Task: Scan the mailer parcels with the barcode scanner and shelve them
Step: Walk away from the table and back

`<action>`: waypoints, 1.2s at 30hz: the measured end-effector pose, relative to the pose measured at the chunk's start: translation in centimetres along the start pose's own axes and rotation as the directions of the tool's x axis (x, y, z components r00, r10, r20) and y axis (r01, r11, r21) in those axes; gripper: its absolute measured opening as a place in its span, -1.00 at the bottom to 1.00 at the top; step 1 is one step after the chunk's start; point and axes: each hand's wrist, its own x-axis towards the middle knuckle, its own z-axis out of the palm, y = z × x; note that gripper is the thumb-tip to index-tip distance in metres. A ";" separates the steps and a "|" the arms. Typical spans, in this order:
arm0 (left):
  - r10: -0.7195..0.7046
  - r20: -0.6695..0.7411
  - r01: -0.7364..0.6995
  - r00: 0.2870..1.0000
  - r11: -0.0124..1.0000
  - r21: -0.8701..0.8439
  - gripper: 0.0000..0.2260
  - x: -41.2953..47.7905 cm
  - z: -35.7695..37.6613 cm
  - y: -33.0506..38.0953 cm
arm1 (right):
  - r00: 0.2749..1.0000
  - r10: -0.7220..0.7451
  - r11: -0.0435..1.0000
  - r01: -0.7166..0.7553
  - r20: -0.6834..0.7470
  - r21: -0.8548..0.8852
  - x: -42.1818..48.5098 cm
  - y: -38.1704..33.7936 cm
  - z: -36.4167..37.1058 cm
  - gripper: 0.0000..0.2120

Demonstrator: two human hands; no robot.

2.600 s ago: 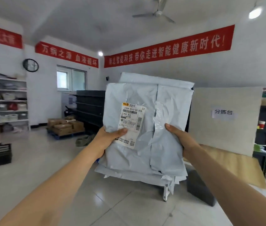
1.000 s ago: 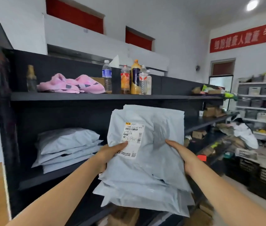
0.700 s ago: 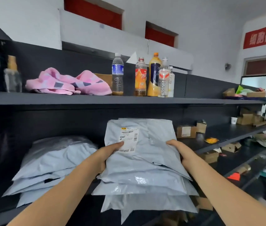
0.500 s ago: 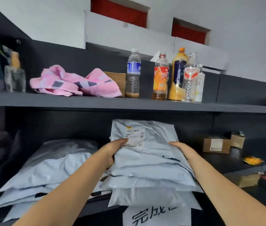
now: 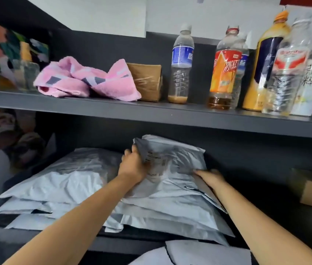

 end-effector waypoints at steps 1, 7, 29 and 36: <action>0.012 -0.031 -0.011 0.999 1.000 0.002 -0.39 -0.2 -0.7 0.4 | 0.997 -0.069 0.997 0.068 -0.032 -0.035 -0.3 -0.7 -0.1 -0.44; 0.192 -0.048 -0.191 0.980 0.981 0.037 -0.81 -2.5 -5.8 0.1 | 0.896 -0.443 0.743 0.346 -0.033 -0.574 -7.4 -5.2 2.7 -0.51; -0.137 -0.340 0.275 0.930 0.875 0.398 -0.70 -31.3 -51.4 -46.8 | 0.197 -0.799 0.107 0.976 0.568 -0.188 -53.9 -14.8 51.8 -0.64; -0.202 -0.434 0.429 0.878 0.734 0.527 -0.63 -31.5 -64.9 -59.0 | 0.087 -0.750 0.003 0.992 0.656 -0.128 -59.2 -19.1 69.7 -0.60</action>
